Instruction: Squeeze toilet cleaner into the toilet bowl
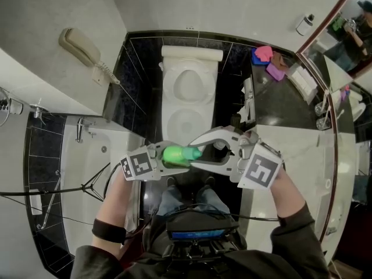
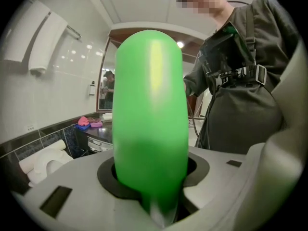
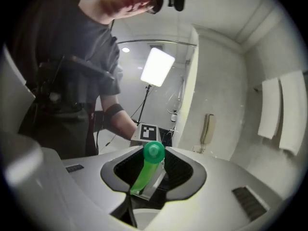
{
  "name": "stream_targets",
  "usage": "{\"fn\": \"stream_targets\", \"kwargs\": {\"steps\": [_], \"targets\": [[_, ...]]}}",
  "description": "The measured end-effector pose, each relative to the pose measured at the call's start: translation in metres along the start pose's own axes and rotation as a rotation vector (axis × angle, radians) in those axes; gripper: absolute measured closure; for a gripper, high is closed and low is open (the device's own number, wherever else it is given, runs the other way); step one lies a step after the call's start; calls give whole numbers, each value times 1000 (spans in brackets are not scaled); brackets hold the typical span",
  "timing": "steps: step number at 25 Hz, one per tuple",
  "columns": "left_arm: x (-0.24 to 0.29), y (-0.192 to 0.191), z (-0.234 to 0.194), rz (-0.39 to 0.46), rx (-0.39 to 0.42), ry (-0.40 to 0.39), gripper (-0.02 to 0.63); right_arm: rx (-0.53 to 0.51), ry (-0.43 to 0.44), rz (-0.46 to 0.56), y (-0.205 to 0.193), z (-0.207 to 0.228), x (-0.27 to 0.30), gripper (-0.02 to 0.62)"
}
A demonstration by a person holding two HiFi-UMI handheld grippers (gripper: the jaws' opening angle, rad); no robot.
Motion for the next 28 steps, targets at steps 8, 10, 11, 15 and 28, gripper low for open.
{"fn": "stream_targets", "kwargs": {"steps": [8, 10, 11, 15, 28], "targets": [[3, 4, 8, 30, 2, -50, 420, -346, 37, -180, 5, -15, -1, 448], [1, 6, 8, 43, 7, -45, 420, -339, 20, -137, 12, -16, -4, 448], [0, 7, 7, 46, 12, -37, 420, -318, 14, -100, 17, -16, -7, 448], [-4, 7, 3, 41, 25, 0, 420, -233, -15, -8, 24, -9, -15, 448], [-6, 3, -10, 37, 26, 145, 420, -120, -103, -64, 0, -1, -31, 443]]}}
Point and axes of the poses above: the fingertips, and each gripper's own axes: x forward along the fingers, z to its right, y out of its top, the point moved 4 cm from there along -x, backward along the fingers, and after that the axes turned 6 degrees about y, right-handed, at the moved point
